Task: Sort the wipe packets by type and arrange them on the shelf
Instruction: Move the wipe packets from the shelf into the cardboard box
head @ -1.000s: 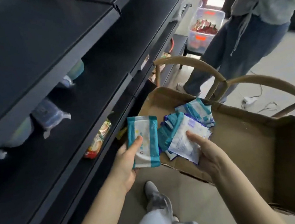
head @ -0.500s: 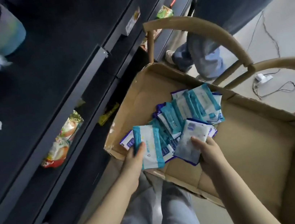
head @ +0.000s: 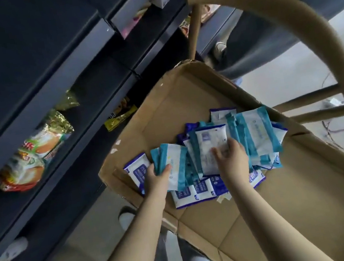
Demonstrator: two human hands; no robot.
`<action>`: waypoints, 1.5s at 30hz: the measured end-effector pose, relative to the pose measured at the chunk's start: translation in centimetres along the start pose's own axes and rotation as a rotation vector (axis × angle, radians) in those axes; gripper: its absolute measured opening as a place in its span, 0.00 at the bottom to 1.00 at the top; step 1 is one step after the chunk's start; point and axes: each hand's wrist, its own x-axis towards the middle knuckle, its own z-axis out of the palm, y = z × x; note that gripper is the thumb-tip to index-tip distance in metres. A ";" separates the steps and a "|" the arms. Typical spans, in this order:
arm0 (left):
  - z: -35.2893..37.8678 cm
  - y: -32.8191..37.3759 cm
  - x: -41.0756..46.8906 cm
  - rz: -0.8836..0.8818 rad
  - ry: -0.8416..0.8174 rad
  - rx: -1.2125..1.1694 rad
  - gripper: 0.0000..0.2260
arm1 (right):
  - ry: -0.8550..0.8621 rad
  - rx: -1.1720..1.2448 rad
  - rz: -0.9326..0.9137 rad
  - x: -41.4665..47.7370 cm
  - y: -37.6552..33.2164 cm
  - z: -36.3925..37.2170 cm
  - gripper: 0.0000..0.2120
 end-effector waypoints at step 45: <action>-67.3 -8.1 -43.1 0.880 0.652 -0.602 0.22 | -0.812 0.540 -0.904 -56.6 -46.6 0.2 0.20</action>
